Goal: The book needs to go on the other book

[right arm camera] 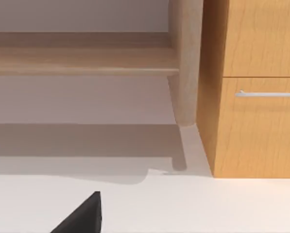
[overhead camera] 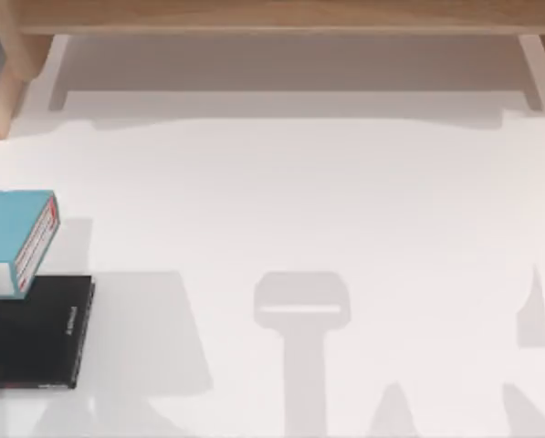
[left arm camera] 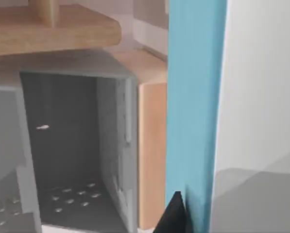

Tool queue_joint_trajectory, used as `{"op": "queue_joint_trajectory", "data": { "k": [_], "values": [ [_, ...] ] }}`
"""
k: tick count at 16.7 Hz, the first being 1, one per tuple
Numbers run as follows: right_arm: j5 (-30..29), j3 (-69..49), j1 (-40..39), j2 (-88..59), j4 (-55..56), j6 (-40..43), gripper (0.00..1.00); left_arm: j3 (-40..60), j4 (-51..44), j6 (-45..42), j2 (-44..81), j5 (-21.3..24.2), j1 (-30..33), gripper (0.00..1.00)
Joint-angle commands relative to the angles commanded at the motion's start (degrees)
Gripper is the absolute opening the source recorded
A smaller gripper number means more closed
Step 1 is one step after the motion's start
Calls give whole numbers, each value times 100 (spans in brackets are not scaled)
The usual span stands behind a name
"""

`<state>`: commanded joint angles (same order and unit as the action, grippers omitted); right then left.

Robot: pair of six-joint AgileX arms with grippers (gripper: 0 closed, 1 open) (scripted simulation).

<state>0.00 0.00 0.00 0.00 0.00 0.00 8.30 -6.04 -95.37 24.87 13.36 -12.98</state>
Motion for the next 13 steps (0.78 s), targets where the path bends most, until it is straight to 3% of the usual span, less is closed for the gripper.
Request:
{"op": "queue_joint_trajectory", "data": {
  "k": [5,13],
  "values": [
    [0,0,0,0,0,0,100,-736,-588,-148,-516,-40,62,0],
    [0,0,0,0,0,0,100,-752,-321,-133,-271,-74,98,0]
  ]
}}
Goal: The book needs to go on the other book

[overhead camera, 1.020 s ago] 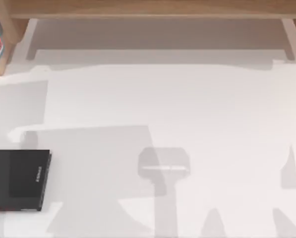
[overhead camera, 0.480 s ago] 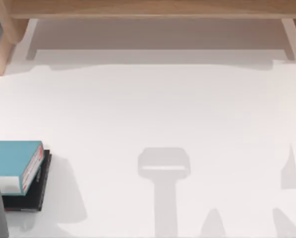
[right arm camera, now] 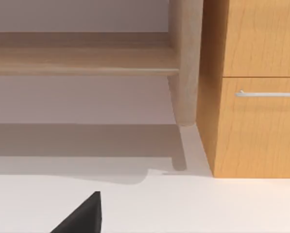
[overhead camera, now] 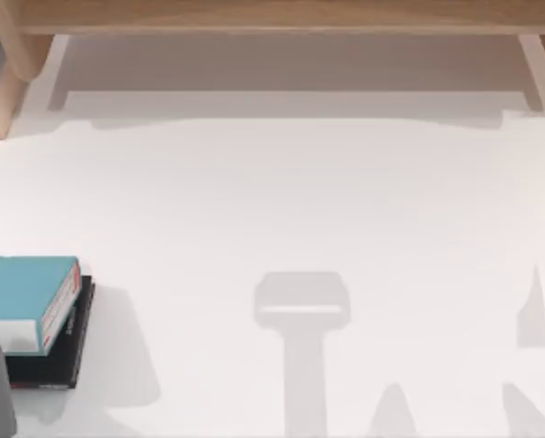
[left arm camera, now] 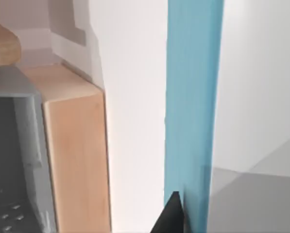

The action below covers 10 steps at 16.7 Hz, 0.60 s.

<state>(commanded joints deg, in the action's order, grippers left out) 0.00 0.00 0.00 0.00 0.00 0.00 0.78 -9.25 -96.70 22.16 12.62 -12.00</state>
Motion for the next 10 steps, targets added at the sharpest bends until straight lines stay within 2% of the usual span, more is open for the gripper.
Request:
{"op": "queue_joint_trajectory", "data": {
  "k": [6,10],
  "values": [
    [0,0,0,0,0,0,100,-21,181,15,158,-28,34,0],
    [0,0,0,0,0,0,100,-21,181,15,158,-28,34,30]
  ]
}}
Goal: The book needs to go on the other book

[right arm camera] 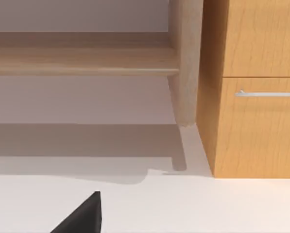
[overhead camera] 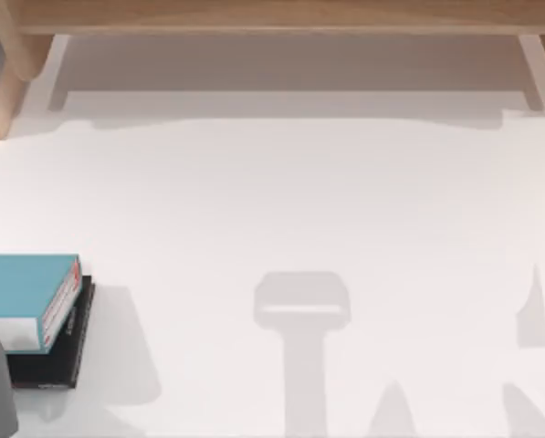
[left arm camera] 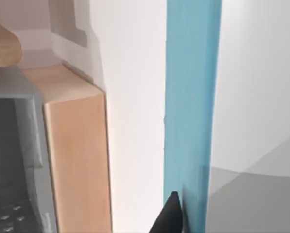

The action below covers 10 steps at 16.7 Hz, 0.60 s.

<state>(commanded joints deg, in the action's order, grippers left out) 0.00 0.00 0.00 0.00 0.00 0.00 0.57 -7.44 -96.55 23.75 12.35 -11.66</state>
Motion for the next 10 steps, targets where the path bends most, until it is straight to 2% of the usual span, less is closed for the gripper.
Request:
{"op": "queue_joint_trajectory", "data": {
  "k": [9,10],
  "values": [
    [0,0,0,0,0,0,100,0,0,0,0,0,0,98],
    [0,0,0,0,0,0,100,0,0,0,0,0,0,100]
  ]
}}
